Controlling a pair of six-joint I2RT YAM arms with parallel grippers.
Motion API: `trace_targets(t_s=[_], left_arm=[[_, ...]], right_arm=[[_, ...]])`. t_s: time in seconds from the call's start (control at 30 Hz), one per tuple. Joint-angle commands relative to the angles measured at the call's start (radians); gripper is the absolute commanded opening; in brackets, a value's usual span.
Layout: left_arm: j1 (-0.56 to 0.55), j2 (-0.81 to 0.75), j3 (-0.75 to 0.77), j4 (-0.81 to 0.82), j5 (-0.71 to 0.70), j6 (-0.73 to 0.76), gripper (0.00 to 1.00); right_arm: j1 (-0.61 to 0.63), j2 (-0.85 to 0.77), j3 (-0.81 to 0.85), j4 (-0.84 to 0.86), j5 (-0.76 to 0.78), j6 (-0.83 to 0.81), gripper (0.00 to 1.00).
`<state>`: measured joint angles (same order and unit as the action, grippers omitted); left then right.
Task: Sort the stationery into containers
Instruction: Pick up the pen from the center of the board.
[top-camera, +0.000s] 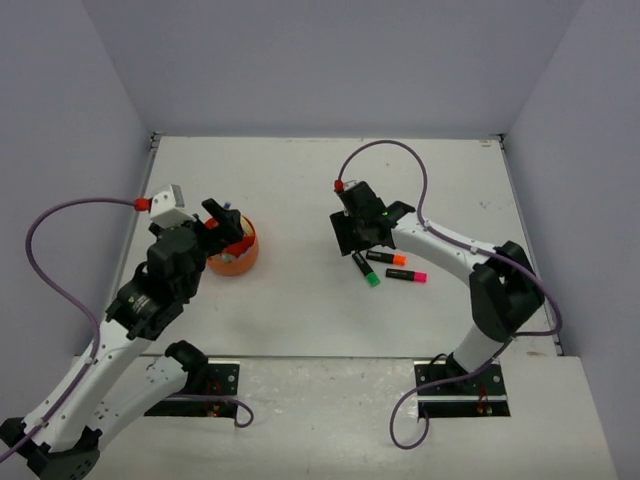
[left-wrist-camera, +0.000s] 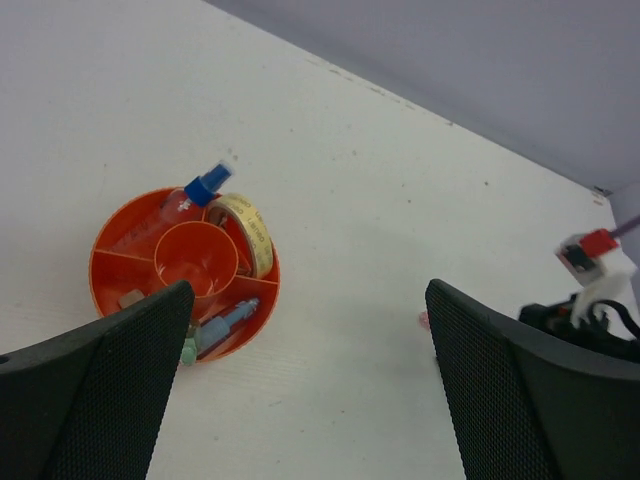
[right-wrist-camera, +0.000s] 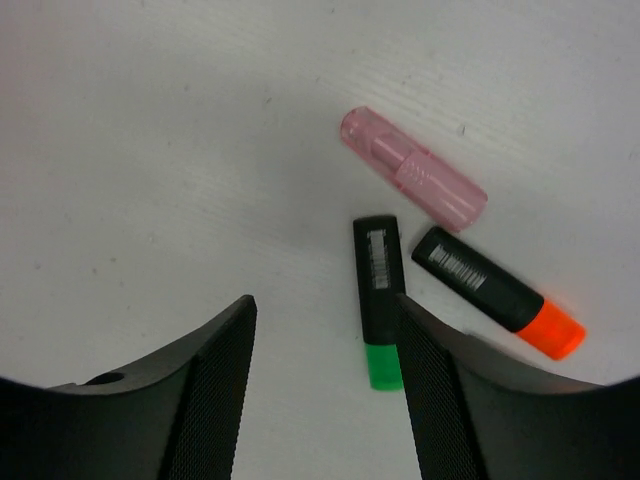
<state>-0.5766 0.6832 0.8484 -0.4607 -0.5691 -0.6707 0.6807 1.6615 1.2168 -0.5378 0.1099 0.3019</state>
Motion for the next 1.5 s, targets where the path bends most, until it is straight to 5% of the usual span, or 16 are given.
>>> trace_targets(t_s=[0.0, 0.23, 0.47, 0.6, 0.8, 0.93, 1.03, 1.27, 1.3, 1.47], left_arm=[[0.002, -0.054, 0.085, -0.164, 0.064, 0.093, 1.0], [0.001, -0.106, 0.103, -0.204, 0.1, 0.149, 1.0], [0.001, -0.097, 0.088, -0.208, 0.108, 0.159, 1.0], [0.003, -0.093, 0.09, -0.204, 0.115, 0.167, 1.0], [0.001, -0.091, 0.1, -0.216, 0.115, 0.171, 1.0], [0.003, -0.101, 0.092, -0.216, 0.118, 0.171, 1.0], [0.001, -0.099, 0.087, -0.201, 0.142, 0.166, 1.0], [0.001, -0.102, 0.015, -0.048, 0.379, 0.102, 1.0], [0.001, -0.112, -0.019, 0.027, 0.459, 0.078, 1.0], [0.001, -0.102, -0.172, 0.378, 0.735, -0.059, 1.0]], right_arm=[[-0.029, 0.142, 0.158, -0.072, 0.057, -0.143, 0.59], [-0.116, 0.262, 0.266, -0.094, 0.01, -0.252, 0.77], [-0.139, 0.397, 0.369, -0.234, -0.139, -0.334, 0.7], [-0.143, 0.463, 0.408, -0.267, -0.103, -0.341, 0.67], [-0.152, 0.538, 0.486, -0.301, -0.105, -0.333, 0.46], [-0.152, 0.553, 0.494, -0.284, -0.087, -0.324, 0.21], [-0.149, 0.499, 0.483, -0.242, -0.049, -0.311, 0.0], [-0.078, 0.147, 0.294, -0.099, -0.089, -0.219, 0.0], [-0.034, -0.003, 0.231, -0.045, -0.14, -0.211, 0.0], [0.138, -0.247, 0.022, 0.127, -0.234, -0.184, 0.0]])
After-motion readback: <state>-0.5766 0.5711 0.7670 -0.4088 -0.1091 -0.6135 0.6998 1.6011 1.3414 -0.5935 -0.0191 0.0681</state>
